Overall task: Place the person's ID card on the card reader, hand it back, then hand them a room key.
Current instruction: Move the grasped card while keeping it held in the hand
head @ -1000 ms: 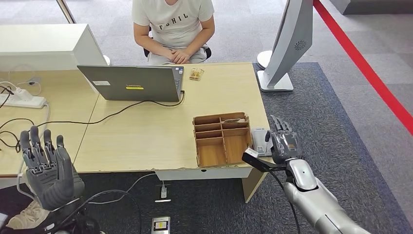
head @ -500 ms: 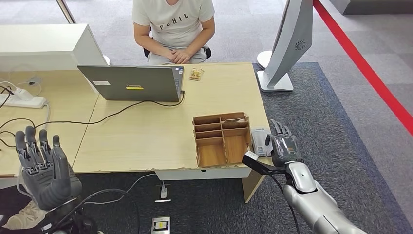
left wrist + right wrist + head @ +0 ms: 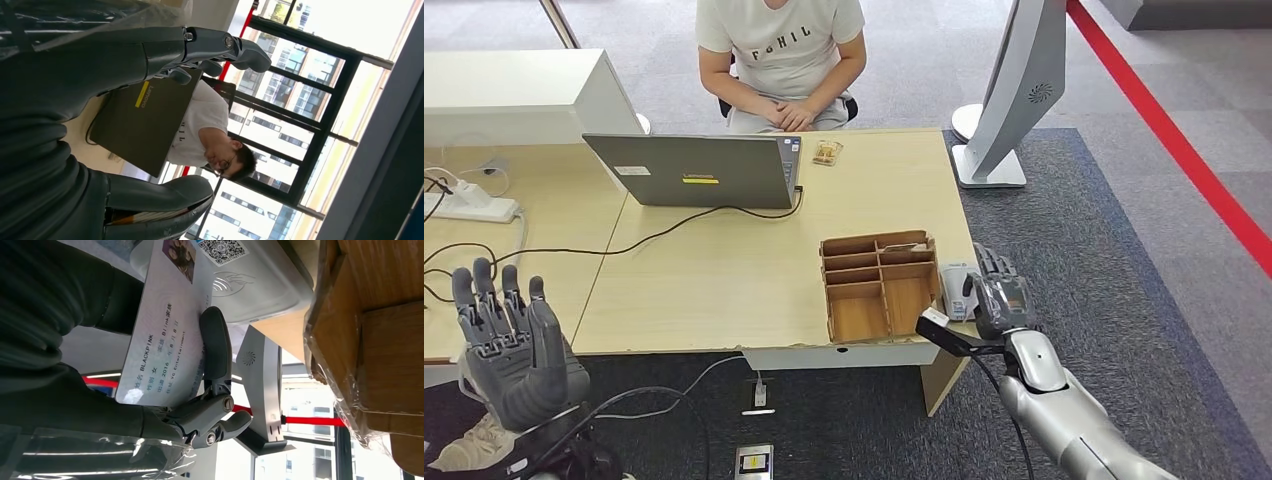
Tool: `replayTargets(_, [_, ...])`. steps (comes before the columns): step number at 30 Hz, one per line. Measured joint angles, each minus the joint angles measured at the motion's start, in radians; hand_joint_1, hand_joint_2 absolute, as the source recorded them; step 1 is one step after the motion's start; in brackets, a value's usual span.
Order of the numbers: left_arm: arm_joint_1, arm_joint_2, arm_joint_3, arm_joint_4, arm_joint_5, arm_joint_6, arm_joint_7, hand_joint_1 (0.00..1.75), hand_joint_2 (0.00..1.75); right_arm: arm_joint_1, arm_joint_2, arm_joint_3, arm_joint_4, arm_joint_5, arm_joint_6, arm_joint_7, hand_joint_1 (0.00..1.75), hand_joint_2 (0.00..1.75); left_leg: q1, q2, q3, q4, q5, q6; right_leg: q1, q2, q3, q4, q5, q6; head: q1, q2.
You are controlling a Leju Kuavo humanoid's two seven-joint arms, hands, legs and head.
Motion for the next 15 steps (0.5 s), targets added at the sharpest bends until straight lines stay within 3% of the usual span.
replayTargets(6, [0.0,0.001,0.0,0.0,0.002,-0.01,0.0,0.0,1.75,-0.009,-0.014,-0.001,-0.019,0.024,-0.004,0.041,1.75,1.75,0.0,0.0,0.0,0.0,0.0,0.0,0.0,0.0,0.0,0.0,0.0,0.0,0.0,0.0])
replayTargets(15, [-0.014,0.002,-0.002,0.001,0.026,-0.047,0.0,0.0,1.75,-0.06,-0.116,-0.046,-0.206,0.15,0.085,0.136,1.75,1.75,-0.001,0.0,0.0,0.0,0.0,0.0,-0.001,0.0,0.0,0.0,0.0,0.0,0.0,0.0])
